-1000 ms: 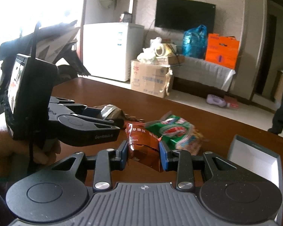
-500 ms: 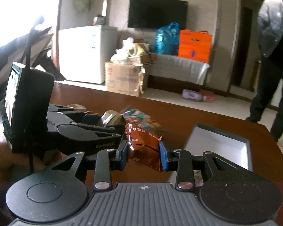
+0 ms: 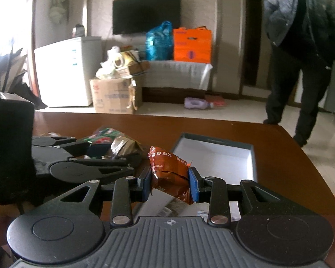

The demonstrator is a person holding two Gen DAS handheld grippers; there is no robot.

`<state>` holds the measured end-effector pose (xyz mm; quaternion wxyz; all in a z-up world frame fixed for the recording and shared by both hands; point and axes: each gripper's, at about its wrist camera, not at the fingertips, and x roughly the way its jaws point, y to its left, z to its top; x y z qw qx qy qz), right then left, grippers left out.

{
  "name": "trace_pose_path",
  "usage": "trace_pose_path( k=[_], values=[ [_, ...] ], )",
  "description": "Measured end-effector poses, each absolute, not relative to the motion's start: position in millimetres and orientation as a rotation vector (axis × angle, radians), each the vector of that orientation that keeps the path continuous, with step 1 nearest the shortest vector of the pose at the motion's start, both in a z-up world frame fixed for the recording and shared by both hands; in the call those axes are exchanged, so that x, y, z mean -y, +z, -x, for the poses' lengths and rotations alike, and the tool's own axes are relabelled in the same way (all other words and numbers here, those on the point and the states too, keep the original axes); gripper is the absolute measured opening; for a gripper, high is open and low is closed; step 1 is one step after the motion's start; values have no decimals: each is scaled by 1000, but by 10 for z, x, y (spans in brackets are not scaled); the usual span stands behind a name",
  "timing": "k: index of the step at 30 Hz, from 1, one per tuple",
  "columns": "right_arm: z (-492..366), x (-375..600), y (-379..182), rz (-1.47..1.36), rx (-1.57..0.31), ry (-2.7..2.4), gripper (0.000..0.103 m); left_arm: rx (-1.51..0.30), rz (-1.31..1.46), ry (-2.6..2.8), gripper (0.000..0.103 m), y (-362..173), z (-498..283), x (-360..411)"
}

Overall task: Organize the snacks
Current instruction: 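Carry the orange bag and tan pastry packet over the white box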

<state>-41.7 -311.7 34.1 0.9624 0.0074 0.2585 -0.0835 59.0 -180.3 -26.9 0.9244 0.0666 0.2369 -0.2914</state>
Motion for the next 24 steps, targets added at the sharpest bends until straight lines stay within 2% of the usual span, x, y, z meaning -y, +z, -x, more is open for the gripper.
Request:
trace_pose_path(
  k=[10, 24],
  values=[
    [337, 3492, 237, -87, -536, -250, 35, -509, -156, -672, 41, -393, -525, 2182],
    [9, 3741, -92, -168, -619, -264, 36, -524, -200, -745, 41, -580, -361, 2271]
  ],
)
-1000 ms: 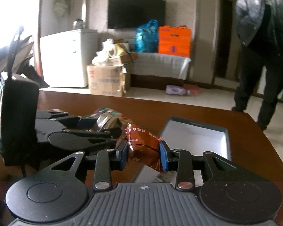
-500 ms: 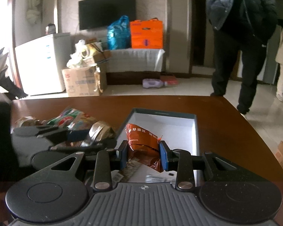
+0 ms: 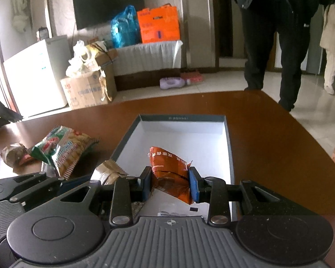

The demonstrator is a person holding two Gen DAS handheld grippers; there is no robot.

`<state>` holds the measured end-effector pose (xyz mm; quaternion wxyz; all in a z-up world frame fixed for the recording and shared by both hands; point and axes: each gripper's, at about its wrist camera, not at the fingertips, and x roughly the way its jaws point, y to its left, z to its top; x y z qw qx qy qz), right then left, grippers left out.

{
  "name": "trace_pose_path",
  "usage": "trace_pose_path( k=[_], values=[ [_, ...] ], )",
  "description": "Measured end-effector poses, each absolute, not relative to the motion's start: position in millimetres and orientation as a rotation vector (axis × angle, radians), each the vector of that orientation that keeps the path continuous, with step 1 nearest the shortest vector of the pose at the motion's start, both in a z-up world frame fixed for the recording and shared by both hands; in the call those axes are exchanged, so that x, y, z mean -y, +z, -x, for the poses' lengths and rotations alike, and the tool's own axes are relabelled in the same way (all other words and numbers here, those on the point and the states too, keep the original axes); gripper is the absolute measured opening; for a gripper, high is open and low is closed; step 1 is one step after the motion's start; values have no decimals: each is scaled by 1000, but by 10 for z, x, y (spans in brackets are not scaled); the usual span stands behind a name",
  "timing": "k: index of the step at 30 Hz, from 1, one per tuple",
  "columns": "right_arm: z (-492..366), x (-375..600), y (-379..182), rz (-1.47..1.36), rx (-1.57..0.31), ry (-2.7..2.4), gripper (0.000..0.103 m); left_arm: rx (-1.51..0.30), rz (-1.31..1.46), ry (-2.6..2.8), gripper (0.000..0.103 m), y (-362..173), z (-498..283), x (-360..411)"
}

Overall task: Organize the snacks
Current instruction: 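Carry the orange bag and tan pastry packet over the white box, then open both grippers to drop the orange bag and pastry into the box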

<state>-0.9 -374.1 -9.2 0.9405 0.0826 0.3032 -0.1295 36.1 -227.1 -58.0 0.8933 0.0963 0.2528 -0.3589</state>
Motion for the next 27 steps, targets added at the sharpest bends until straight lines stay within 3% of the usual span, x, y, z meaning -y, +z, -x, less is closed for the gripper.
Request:
trace_pose_path(
  k=[11, 22, 27],
  values=[
    [36, 3771, -157, -209, -634, -271, 43, -540, -207, -760, 41, -626, -339, 2285],
    [88, 3808, -94, -234, -585, -279, 77, -539, -201, -768, 42, -622, -341, 2285],
    [155, 3803, -4, -247, -547, -285, 93, -494, -193, -759, 55, -559, -276, 2261]
  ],
)
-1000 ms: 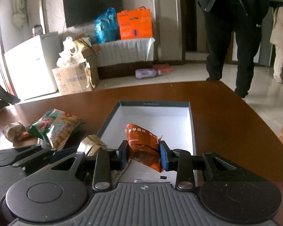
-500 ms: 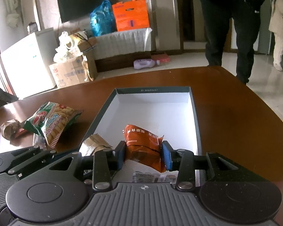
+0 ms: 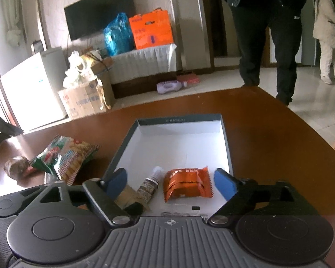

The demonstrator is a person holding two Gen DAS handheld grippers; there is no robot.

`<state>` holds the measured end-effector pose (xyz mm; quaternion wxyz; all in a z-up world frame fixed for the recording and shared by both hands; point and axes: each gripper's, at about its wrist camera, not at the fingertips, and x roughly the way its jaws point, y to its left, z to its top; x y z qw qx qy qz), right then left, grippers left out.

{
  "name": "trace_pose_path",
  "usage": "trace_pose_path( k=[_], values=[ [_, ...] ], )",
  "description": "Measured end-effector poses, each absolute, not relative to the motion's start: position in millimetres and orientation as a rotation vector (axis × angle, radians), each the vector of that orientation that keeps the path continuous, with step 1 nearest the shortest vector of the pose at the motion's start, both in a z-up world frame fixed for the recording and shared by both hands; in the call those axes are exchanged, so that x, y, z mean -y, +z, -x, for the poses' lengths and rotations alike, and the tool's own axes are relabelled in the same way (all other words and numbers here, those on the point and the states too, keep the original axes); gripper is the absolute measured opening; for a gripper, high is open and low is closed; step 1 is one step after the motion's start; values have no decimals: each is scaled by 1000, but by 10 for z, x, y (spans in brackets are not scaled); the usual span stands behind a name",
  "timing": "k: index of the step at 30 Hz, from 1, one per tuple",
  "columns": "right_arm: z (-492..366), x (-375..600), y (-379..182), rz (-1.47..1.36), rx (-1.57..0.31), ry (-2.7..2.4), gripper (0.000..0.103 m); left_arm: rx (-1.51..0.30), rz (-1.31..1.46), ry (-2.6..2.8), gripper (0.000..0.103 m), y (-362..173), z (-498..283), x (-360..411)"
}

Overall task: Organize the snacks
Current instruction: 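Open both grippers to drop the orange bag and pastry into the box, then move both tools back from the box to the snack pile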

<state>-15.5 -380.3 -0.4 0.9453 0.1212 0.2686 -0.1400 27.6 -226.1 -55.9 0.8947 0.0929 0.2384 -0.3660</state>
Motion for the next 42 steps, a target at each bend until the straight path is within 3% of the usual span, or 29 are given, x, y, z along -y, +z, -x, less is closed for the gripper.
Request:
trace_pose_path(
  k=[3, 13, 15, 20, 25, 28, 32, 38, 42],
  values=[
    [237, 3801, 91, -244, -498, -336, 103, -471, -175, -751, 55, -502, -279, 2225],
    [531, 3860, 294, -360, -247, -513, 103, -374, -135, -644, 55, -276, -339, 1944],
    [584, 3808, 328, -344, -182, -521, 103, -366, -139, -615, 62, -240, -363, 1884],
    [647, 3699, 377, -302, -124, -470, 103, -309, -82, -530, 65, -142, -417, 1619],
    [581, 3584, 415, -312, -146, -379, 103, -326, -102, -473, 65, -28, -562, 1265],
    [476, 3452, 443, -294, -201, -317, 103, -306, -103, -422, 79, 25, -622, 987],
    [328, 3171, 459, -254, -245, -210, 103, -310, -43, -369, 83, 94, -731, 584],
    [40, 2597, 436, -107, -331, -106, 103, -307, 6, -252, 100, 166, -876, 93],
    [-137, 2218, 405, -16, -378, -57, 103, -298, 17, -204, 102, 192, -918, -205]
  ],
)
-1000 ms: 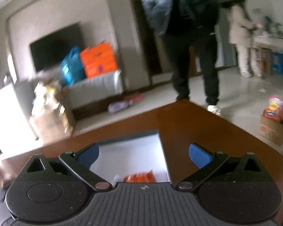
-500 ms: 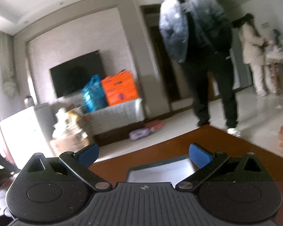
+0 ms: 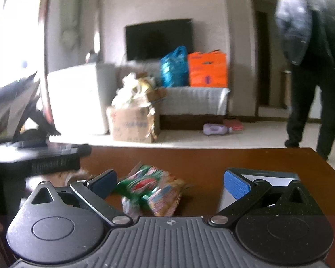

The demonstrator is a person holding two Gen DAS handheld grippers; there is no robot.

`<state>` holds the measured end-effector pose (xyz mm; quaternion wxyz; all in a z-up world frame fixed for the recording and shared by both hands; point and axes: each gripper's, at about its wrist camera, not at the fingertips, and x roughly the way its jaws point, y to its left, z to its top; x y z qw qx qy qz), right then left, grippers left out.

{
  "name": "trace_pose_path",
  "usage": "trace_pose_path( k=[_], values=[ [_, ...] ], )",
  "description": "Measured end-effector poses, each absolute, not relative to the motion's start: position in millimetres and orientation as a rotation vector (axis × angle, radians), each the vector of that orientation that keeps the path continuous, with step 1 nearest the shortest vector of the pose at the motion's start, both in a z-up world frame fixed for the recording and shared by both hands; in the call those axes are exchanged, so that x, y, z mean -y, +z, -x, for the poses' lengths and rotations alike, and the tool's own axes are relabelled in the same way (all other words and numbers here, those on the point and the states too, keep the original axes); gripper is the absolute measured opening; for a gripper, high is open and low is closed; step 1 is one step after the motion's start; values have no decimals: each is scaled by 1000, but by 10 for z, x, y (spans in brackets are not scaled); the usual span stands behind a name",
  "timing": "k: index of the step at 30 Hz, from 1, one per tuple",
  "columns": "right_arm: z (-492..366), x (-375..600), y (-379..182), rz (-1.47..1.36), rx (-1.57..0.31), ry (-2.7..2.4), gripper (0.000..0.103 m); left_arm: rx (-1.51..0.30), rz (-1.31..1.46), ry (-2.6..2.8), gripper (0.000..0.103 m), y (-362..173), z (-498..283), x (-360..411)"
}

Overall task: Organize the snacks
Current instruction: 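Move both tools back from the box to the snack pile, then grasp the green prawn cracker bag with the right gripper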

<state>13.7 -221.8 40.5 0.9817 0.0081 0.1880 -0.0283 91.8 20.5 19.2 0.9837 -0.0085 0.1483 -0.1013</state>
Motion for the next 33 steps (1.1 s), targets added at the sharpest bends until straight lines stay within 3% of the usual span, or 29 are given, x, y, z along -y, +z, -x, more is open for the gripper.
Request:
trace_pose_path(
  k=[13, 33],
  values=[
    [-544, 1852, 59, -27, -495, -18, 103, -330, 26, -122, 102, 5, -1147, -1047],
    [-885, 2190, -146, -314, -522, -198, 103, -353, -7, -120, 102, -289, -1486, -1017]
  ],
)
